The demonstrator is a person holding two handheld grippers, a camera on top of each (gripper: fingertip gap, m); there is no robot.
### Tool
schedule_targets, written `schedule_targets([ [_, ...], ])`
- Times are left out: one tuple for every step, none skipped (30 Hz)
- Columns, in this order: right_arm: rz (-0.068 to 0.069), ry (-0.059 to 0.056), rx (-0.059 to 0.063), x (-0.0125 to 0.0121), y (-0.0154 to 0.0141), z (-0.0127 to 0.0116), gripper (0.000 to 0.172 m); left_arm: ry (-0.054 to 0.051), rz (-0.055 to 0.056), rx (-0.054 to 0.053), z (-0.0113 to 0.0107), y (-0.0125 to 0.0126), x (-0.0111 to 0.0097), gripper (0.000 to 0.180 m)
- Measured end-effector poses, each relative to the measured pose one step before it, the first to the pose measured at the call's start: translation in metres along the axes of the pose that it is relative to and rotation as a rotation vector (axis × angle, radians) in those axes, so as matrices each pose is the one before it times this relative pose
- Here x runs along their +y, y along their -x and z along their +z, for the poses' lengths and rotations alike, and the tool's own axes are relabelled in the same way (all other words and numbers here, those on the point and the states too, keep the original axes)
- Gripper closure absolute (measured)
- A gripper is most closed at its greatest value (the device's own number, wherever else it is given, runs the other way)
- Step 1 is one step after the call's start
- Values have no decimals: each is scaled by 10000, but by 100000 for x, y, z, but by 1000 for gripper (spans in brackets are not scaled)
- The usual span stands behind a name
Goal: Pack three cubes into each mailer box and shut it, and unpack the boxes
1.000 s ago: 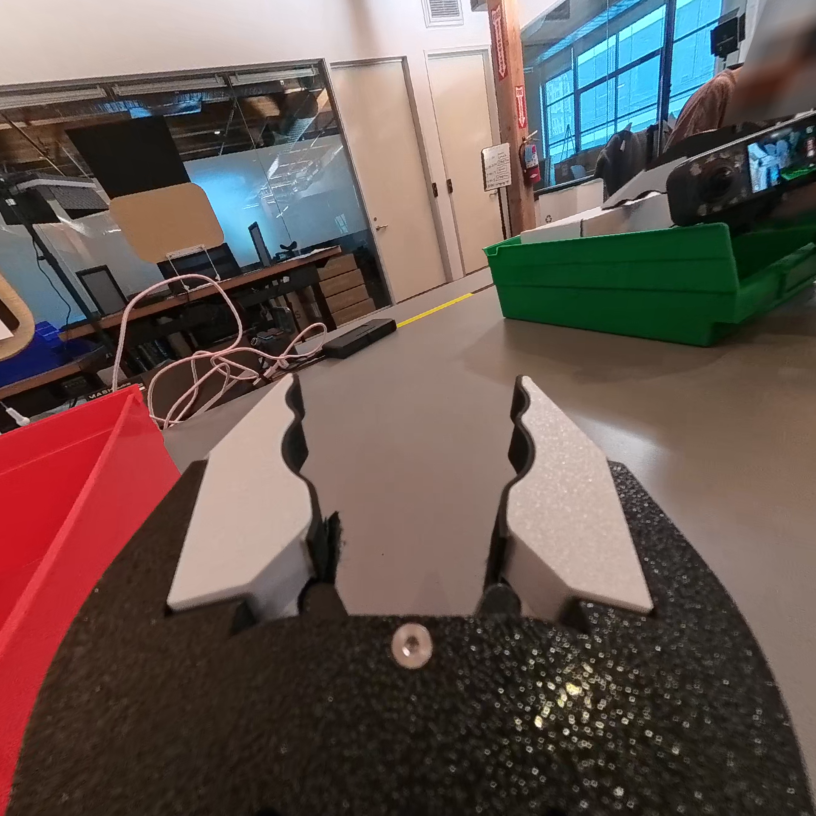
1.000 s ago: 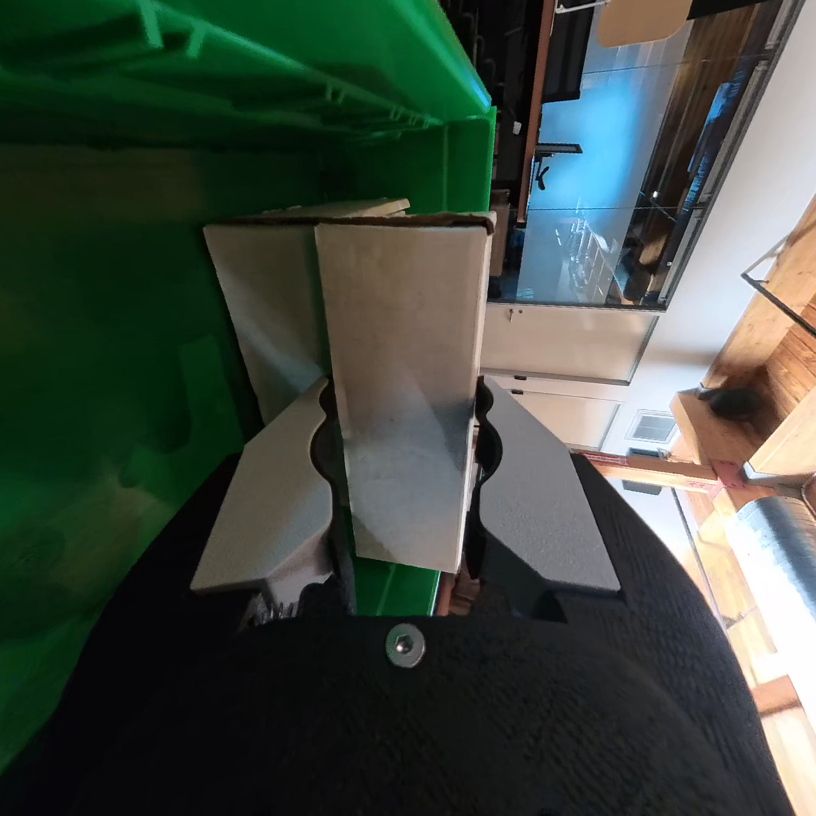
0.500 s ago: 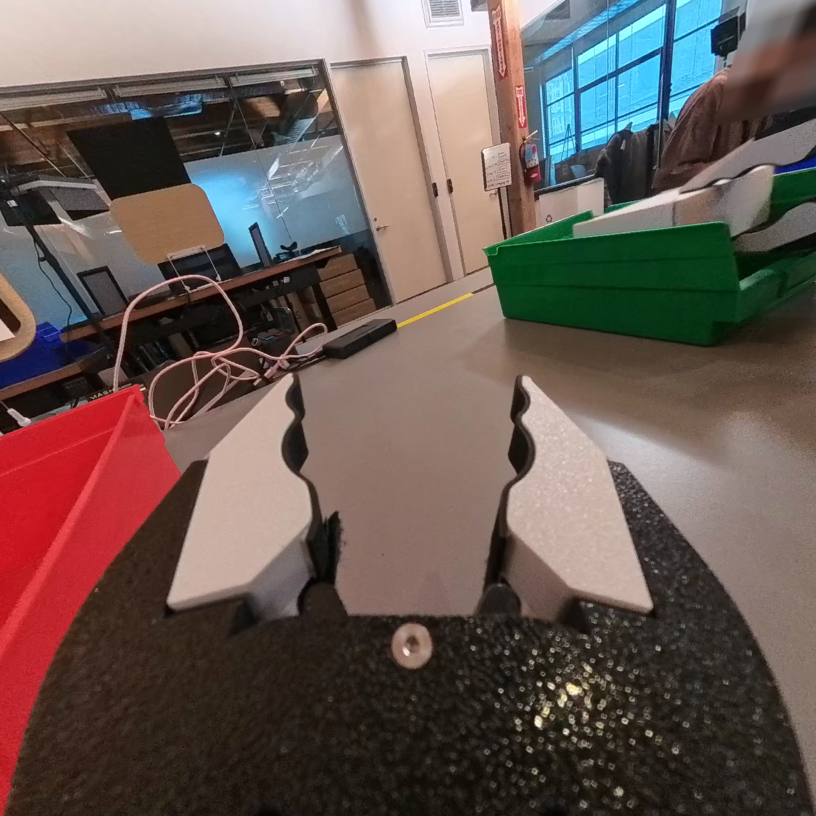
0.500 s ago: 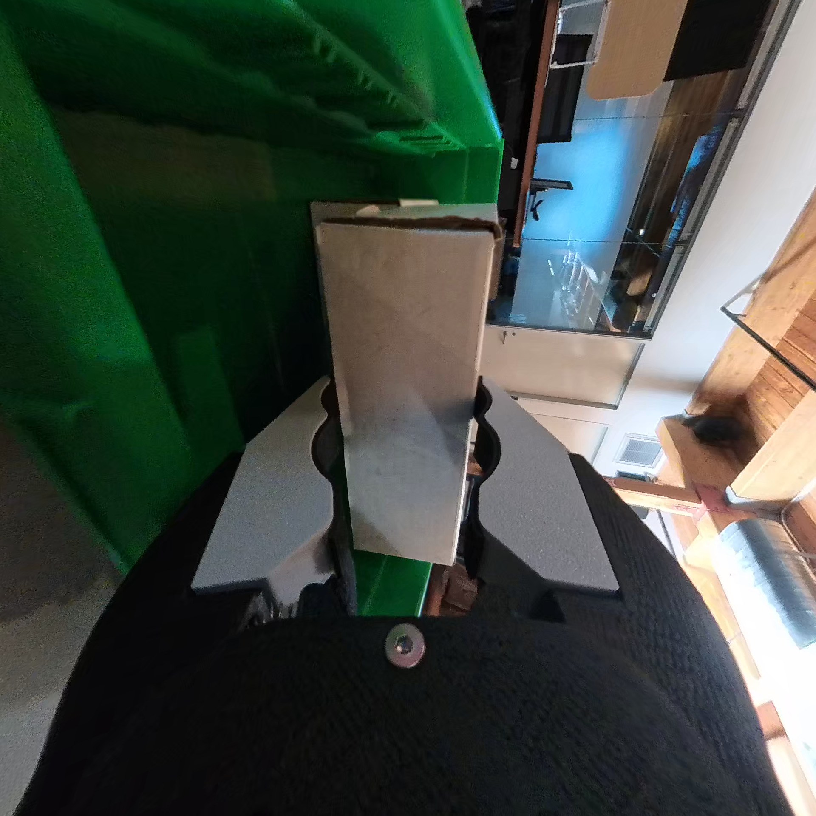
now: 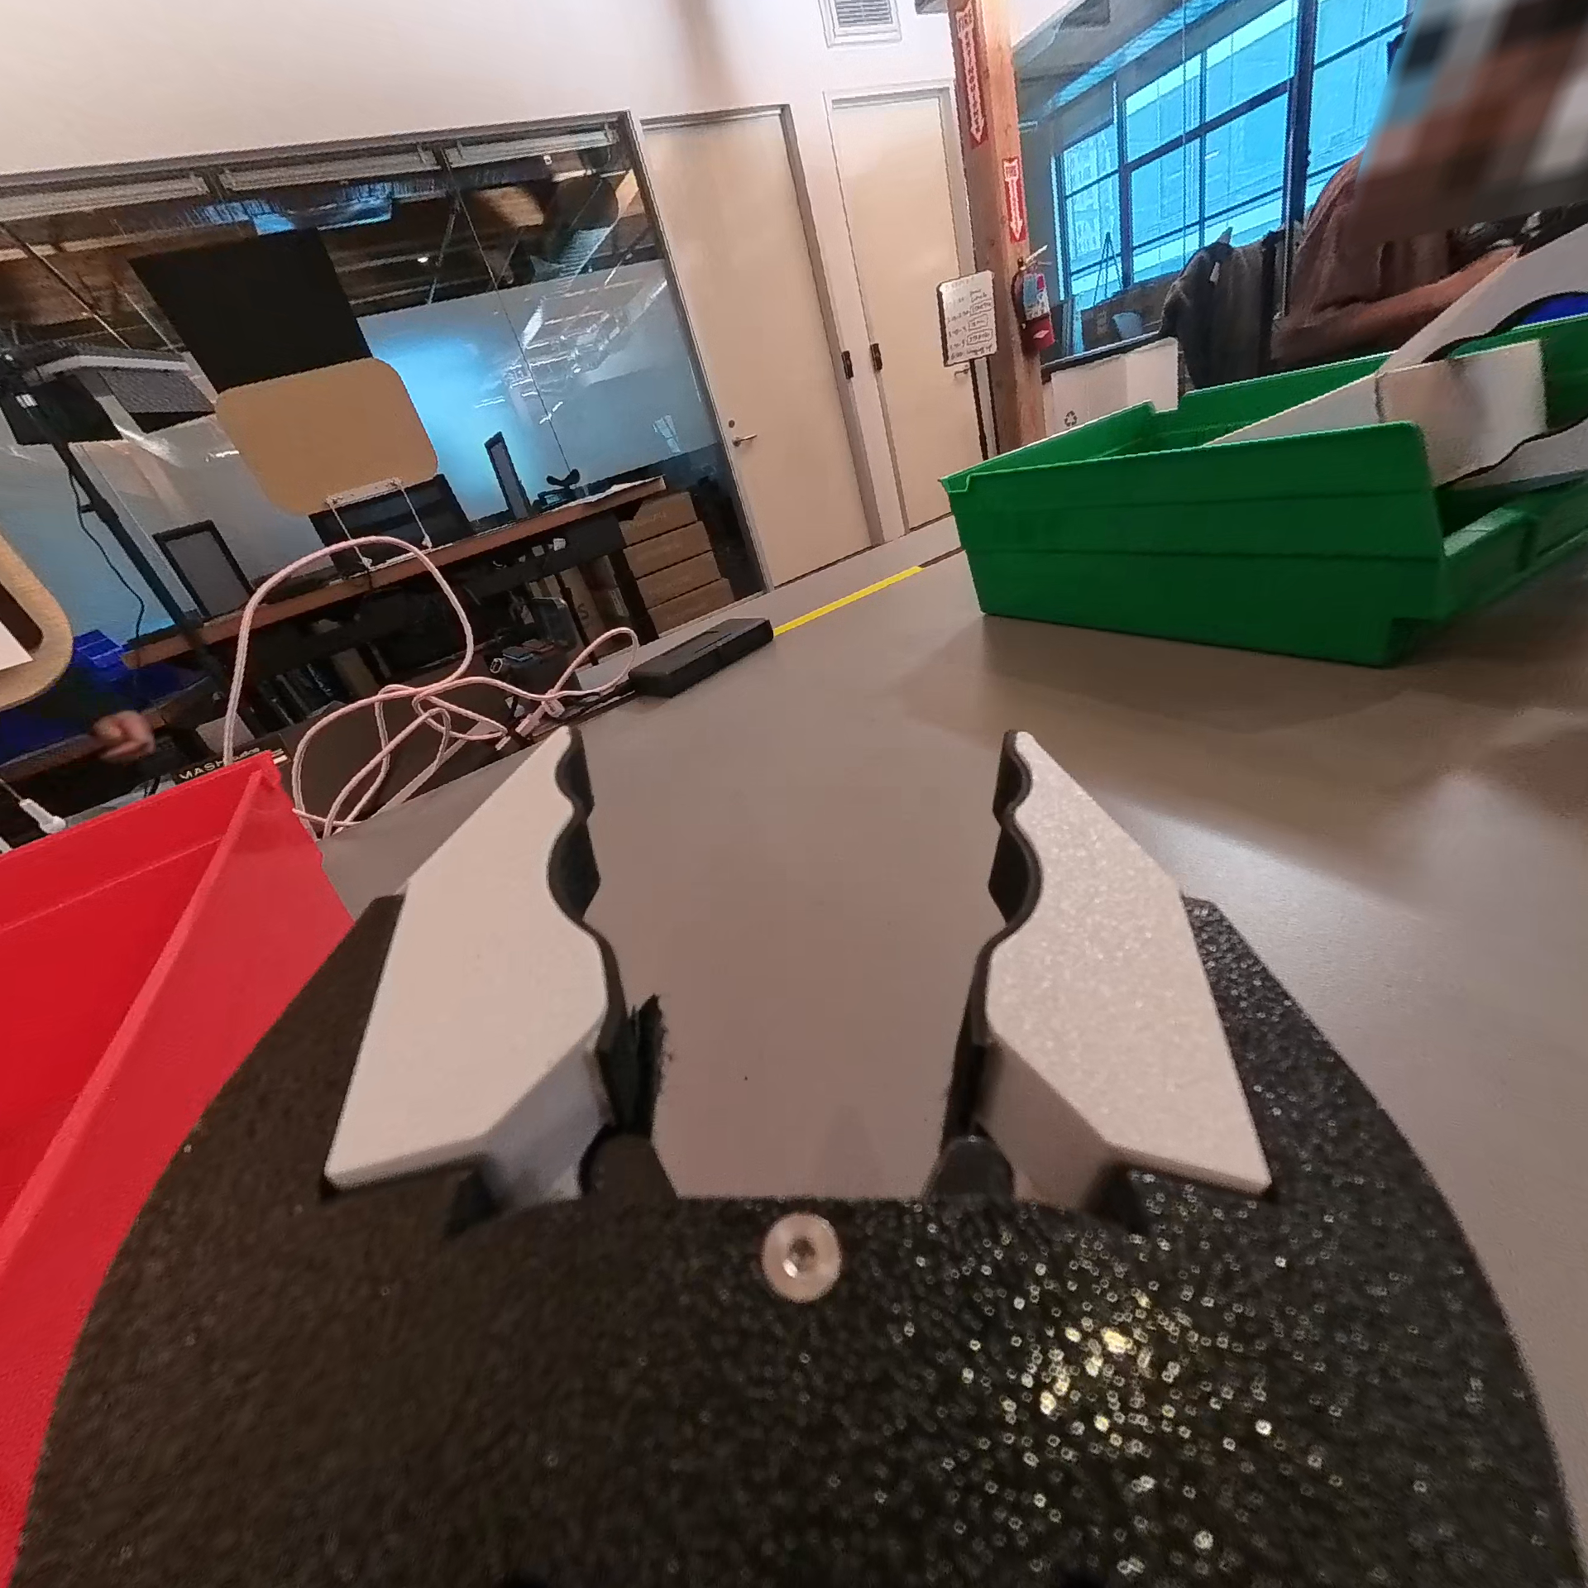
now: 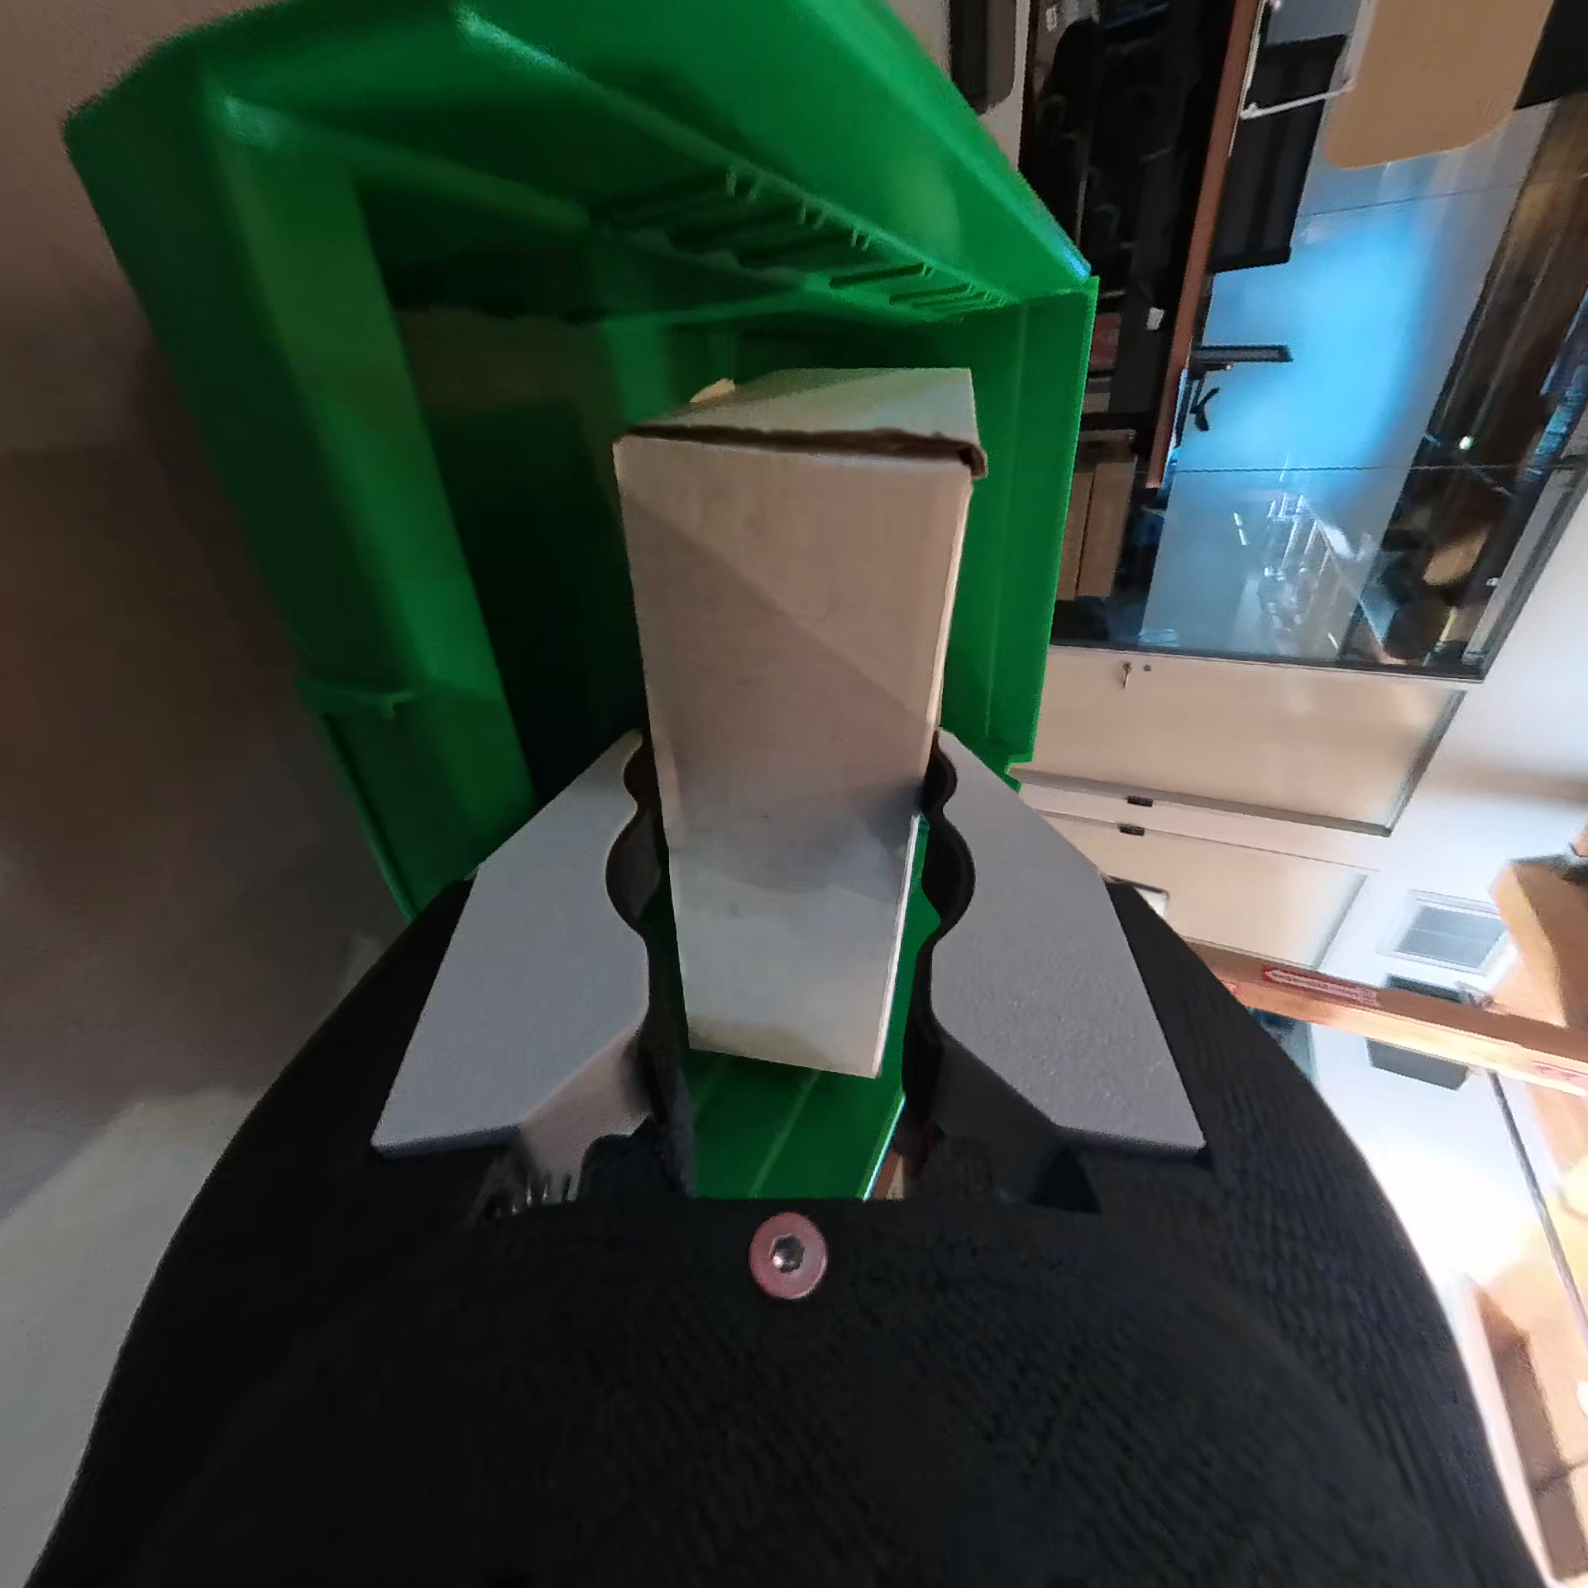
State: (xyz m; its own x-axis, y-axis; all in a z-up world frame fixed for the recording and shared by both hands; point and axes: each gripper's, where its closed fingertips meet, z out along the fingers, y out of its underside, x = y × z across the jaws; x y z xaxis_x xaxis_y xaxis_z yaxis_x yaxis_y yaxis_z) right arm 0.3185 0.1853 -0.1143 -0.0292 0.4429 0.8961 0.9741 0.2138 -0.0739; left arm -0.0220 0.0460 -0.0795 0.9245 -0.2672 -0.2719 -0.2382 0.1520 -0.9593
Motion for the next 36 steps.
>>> schedule_targets([
  [-44, 13, 44, 3, -26, 63, 111, 1, 4, 1, 3, -8, -2, 88],
  [-25, 26, 17, -3, -20, 36, 111, -1, 2, 0, -9, -1, -3, 88],
  [-18, 40, -1, 18, -4, 31, 111, -9, -2, 0, -3, -4, -14, 88],
  [-38, 41, 10, 11, -6, 45, 111, -6, -7, -2, -2, 17, -4, 88],
  [-66, 47, 8, 5, -15, 71, 111, 0, -7, -2, -3, 7, 3, 88],
  [-89, 78, -21, 19, 3, 110, 111, -1, -3, -1, -3, 6, 11, 88],
  [-81, 107, -74, 35, 18, 153, 111, 2, -1, 1, 8, 1, 5, 88],
  [-52, 157, -153, 59, 67, 188, 111, 5, 4, 2, 9, -6, 6, 88],
  [-45, 180, -204, 77, 86, 199, 111, 3, 13, 0, 3, -12, 8, 88],
  [-22, 160, -222, 38, 102, 220, 111, 11, 13, 0, 11, -15, 9, 88],
  [42, 92, -249, -95, 133, 218, 111, 14, 11, -2, 15, -6, 27, 88],
  [83, 117, -253, -70, 138, 226, 111, -1, 14, -9, -3, 2, -7, 88],
  [65, 95, -213, -101, 109, 201, 111, -3, 5, -5, -4, -1, -8, 88],
  [-37, 130, -122, -63, 41, 202, 111, 5, -8, -1, 3, 8, 11, 88],
  [-61, 114, -30, -88, -35, 175, 111, -3, -8, -3, -4, 18, 1, 88],
  [72, 72, -51, -106, -37, 99, 111, -10, -10, -2, -8, 12, -11, 88],
  [127, 35, -42, -93, -40, 46, 111, -6, -16, 1, -4, 14, -2, 88],
  [85, 16, -48, -20, 21, 17, 110, -4, -9, 3, 0, -1, -4, 88],
  [133, -23, -35, -19, 35, -24, 107, -3, -3, 1, -10, 3, -4, 88],
  [206, -49, 6, 12, -74, -85, 102, -2, -2, 4, -2, 2, 0, 88],
  [210, -58, -8, 48, -115, -202, 97, 0, -3, 3, -7, -18, -4, 88],
  [211, -84, -64, 76, -82, -284, 93, 0, 2, 7, 0, -8, 0, 88],
  [268, -134, -76, 33, -113, -380, 87, -1, 10, -7, -3, -5, -8, 88],
  [343, -154, -82, -6, -121, -472, 83, 4, 14, 1, 2, -12, 11, 88],
  [339, -138, -32, 4, -207, -561, 83, 12, 13, -4, 7, -1, 13, 88],
  [265, -158, -6, -46, -188, -630, 83, 8, 12, -2, 12, -14, 6, 88],
  [188, -215, 47, -144, -243, -648, 83, 4, 18, -2, -4, -18, 6, 88],
  [142, -263, 87, -218, -266, -652, 84, 10, 19, -7, 11, -1, 9, 88],
  [129, -238, 60, -192, -203, -577, 85, 21, 14, -3, 25, -18, 34, 88],
  [125, -170, 24, -115, -124, -498, 86, 15, 20, -6, 7, -2, 16, 88],
  [113, -73, 27, 30, -127, -396, 86, 6, 31, -6, 10, -19, 5, 88],
  [92, -4, 21, 145, -117, -283, 86, 15, 24, -1, 13, -28, 20, 88],
  [86, 24, 26, 211, -109, -202, 86, 13, 22, -4, 11, -16, 19, 88],
  [79, 47, 62, 259, -182, -132, 86, 8, 25, -6, 3, -1, 3, 88],
  [74, 43, 111, 293, -263, -86, 86, 10, 16, 1, 10, -18, 18, 88],
  [134, 29, 192, 327, -438, -51, 86, 7, 10, 0, 10, -9, 7, 88],
])
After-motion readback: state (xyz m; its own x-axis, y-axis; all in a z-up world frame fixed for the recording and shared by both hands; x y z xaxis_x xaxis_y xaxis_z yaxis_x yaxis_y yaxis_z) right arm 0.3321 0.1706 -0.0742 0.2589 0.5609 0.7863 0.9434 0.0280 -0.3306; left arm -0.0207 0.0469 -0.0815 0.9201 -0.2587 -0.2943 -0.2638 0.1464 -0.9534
